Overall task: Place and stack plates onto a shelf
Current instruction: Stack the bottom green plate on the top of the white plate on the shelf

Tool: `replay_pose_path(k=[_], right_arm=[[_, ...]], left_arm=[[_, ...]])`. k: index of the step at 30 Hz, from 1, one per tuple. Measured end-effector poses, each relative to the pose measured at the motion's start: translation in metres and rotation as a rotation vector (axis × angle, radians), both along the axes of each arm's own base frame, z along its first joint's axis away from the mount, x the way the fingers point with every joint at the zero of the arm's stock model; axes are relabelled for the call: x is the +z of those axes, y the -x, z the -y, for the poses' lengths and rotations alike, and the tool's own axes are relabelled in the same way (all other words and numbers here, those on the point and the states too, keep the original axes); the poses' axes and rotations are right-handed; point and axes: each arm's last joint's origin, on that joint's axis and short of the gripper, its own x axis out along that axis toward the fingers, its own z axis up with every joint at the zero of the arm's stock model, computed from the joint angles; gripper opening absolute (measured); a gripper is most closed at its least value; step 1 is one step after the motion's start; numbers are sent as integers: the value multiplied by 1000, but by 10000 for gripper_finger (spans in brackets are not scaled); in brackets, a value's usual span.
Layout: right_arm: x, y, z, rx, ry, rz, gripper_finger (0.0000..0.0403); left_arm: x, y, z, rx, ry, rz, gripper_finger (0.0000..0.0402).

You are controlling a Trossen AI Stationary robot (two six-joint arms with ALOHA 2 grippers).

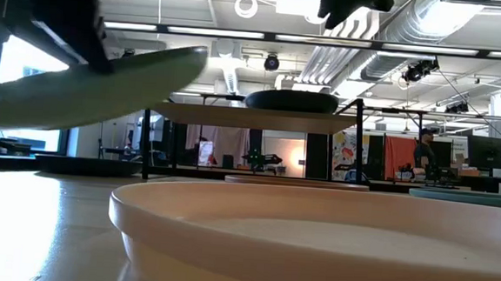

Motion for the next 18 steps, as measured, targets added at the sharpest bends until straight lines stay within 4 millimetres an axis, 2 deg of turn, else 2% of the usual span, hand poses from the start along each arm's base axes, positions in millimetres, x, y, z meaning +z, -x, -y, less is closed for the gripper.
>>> replay_pose_path(k=[8, 18], right_arm=[[0, -3, 22, 30, 54, -20, 99], [1, -3, 60, 26, 178, -62, 99]], left_arm=[[25, -17, -33, 151, -91, 64, 0], [57, -28, -67, 216, -168, 106, 0]])
